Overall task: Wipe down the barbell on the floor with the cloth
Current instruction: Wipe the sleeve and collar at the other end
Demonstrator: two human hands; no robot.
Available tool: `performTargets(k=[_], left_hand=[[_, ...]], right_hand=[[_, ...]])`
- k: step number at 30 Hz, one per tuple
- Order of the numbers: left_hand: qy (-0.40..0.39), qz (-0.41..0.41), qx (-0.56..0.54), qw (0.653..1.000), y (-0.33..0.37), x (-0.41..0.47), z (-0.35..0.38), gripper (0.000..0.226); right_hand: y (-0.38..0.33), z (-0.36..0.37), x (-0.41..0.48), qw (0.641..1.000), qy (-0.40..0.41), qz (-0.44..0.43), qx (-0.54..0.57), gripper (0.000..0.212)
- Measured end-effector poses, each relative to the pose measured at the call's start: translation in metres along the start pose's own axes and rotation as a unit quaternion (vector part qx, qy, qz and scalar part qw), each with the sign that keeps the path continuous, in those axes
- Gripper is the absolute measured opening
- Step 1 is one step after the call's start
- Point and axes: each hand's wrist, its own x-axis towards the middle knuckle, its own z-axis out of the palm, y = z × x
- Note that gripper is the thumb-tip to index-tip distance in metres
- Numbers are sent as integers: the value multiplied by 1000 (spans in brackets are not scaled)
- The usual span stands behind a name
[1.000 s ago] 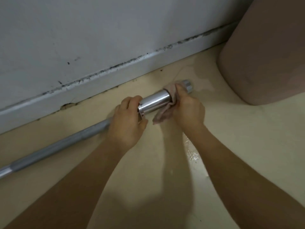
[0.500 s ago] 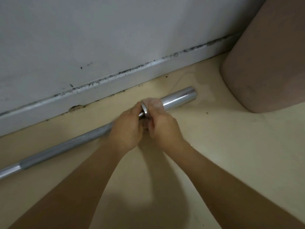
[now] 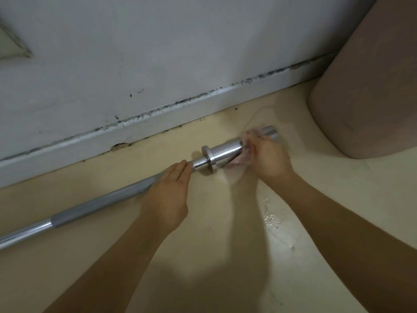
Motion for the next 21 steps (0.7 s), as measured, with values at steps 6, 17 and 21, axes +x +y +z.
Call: performTargets(k=[6, 17, 21], left_hand=[[-22, -11, 15, 1000, 4, -2, 1, 81], [27, -33, 46, 998, -25, -36, -3, 75], [-5, -35, 68, 997, -19, -44, -2, 78]], right_hand=[[-45, 2, 10, 995, 24, 11, 96, 20], [-41, -6, -6, 991, 46, 32, 121, 19], [-95, 36, -40, 972, -6, -187, -139, 26]])
